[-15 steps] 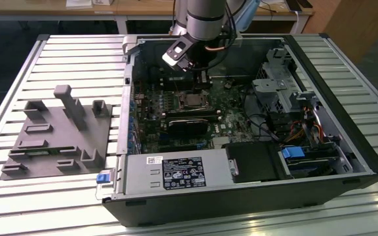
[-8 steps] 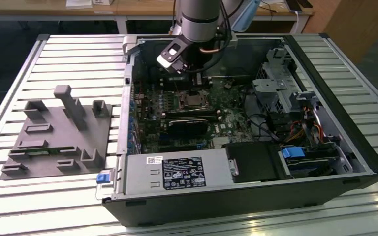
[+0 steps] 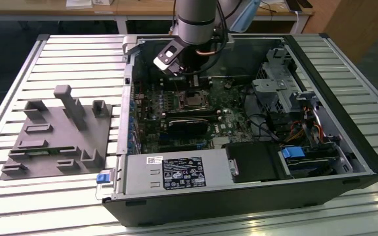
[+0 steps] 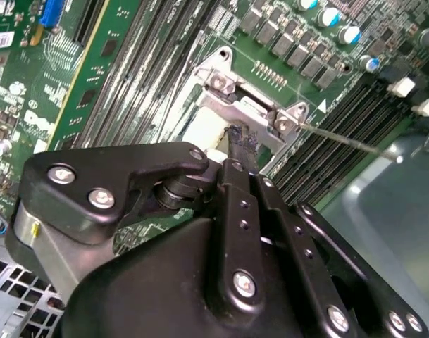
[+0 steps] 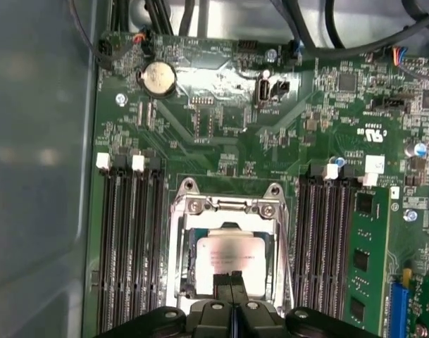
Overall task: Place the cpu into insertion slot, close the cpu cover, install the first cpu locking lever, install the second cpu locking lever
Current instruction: 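Close the cpu cover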
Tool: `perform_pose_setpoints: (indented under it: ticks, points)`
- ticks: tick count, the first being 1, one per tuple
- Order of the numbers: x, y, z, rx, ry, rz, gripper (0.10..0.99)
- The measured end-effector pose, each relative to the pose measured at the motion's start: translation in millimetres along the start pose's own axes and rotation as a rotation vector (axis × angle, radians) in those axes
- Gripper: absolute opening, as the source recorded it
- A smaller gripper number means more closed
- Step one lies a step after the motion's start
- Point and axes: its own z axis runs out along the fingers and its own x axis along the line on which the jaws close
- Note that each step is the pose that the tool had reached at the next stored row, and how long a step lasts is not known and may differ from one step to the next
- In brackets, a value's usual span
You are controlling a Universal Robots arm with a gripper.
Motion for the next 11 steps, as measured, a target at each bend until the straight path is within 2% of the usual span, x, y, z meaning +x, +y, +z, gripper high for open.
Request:
perform_pose_setpoints:
  ticks: [6,11]
  points:
    - [0.4,-7.3,5.0,0.000,0.0000,0.000,0.114]
    - [0.6,-8.4,9.0,0.000,0.0000,0.000,0.114]
